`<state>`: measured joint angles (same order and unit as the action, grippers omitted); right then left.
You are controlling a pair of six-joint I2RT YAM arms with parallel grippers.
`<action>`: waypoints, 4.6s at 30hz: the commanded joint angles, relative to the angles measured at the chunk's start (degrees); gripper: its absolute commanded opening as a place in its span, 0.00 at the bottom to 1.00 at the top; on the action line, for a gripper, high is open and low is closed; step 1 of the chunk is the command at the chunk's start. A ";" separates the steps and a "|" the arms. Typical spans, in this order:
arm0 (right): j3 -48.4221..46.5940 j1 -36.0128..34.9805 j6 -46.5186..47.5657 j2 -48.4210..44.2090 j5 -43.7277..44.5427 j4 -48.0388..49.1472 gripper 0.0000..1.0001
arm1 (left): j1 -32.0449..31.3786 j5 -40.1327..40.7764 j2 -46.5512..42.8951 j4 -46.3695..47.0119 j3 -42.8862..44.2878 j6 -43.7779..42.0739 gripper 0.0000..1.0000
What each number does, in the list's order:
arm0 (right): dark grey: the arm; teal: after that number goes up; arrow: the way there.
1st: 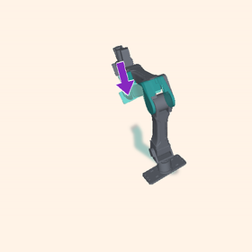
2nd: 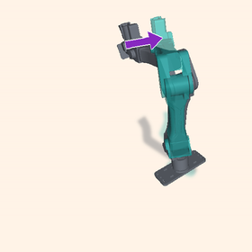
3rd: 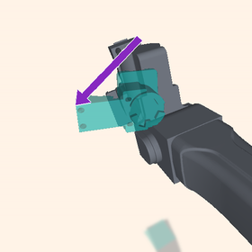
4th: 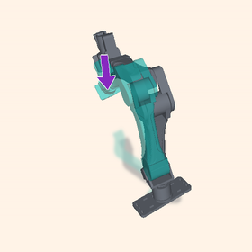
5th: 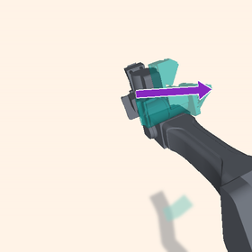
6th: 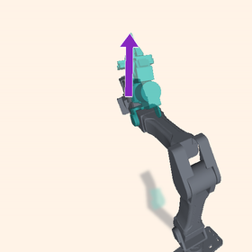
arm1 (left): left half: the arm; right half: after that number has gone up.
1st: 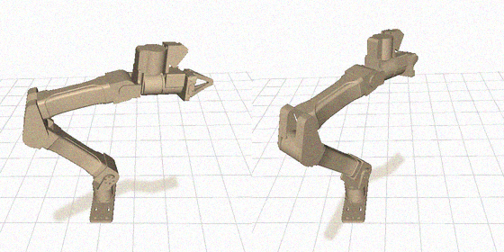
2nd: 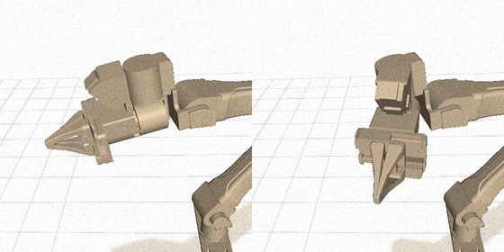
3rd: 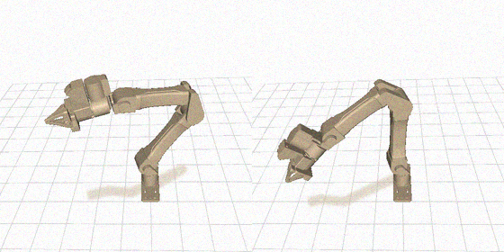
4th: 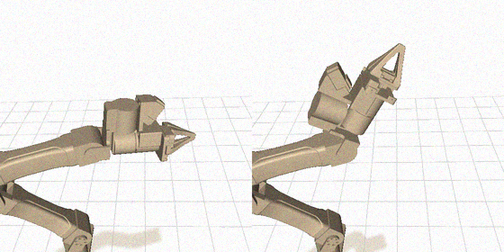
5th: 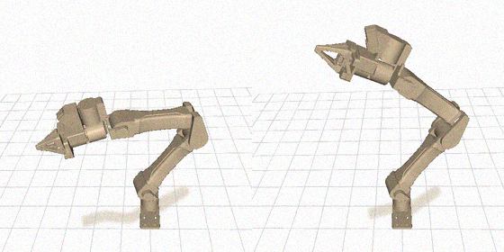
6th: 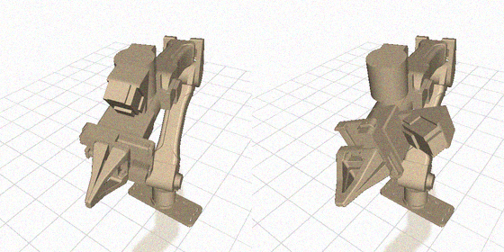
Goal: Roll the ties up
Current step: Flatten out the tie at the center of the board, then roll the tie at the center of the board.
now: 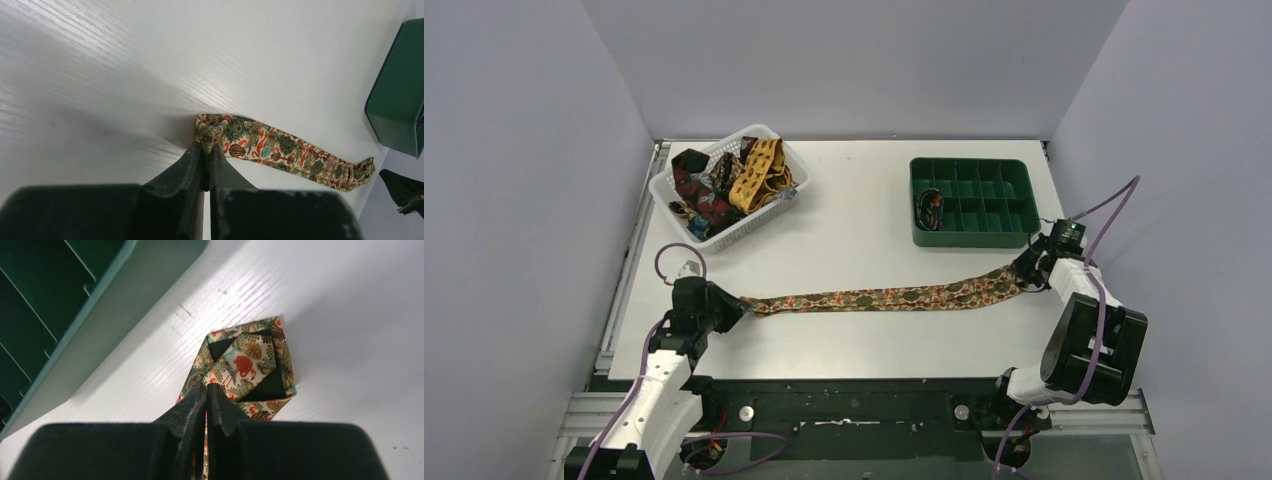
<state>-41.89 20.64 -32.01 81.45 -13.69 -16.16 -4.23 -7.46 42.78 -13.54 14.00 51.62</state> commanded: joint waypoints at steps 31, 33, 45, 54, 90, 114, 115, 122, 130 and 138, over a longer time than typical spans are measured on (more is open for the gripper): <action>3.84 -8.58 0.63 -7.03 8.18 -3.20 0.10 | 0.45 -0.17 -1.74 -1.93 3.66 -1.96 0.00; 5.66 -6.68 0.63 -5.86 5.74 -1.04 0.10 | 0.45 -0.17 -1.95 -2.01 3.58 -1.80 0.00; 5.43 -0.15 -2.92 2.03 13.18 -1.41 0.02 | 0.45 -0.89 -2.54 -1.08 3.07 -0.85 0.00; 4.20 1.33 -2.07 -7.93 15.10 -4.30 0.06 | 0.46 -5.68 1.06 4.44 0.60 -0.05 0.00; -22.44 -72.49 10.35 23.93 -11.54 32.60 0.29 | 1.94 7.82 -2.20 -9.08 6.70 0.88 0.66; -36.99 -77.89 8.02 41.16 -9.54 22.10 0.11 | 2.30 -1.78 -2.26 -0.22 -1.18 2.95 0.57; -37.11 -77.89 8.08 41.47 -9.44 21.63 0.11 | 2.30 -2.17 -2.27 0.71 -1.77 3.11 0.56; -37.32 -77.87 8.27 42.13 -9.29 20.82 0.11 | 2.30 -4.96 -1.79 8.65 -5.73 2.68 0.49; -38.27 -77.82 8.37 42.30 -10.60 20.11 0.11 | 2.30 -4.15 1.36 11.69 -4.90 -3.50 0.44; -43.27 -76.02 9.13 37.78 -13.69 16.40 0.23 | 2.30 -6.01 7.97 16.28 -3.28 -8.41 0.22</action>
<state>-81.45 -56.40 -24.23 122.69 -26.68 1.32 -2.13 -11.88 48.47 -0.93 8.49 47.40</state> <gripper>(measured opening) 0.191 0.280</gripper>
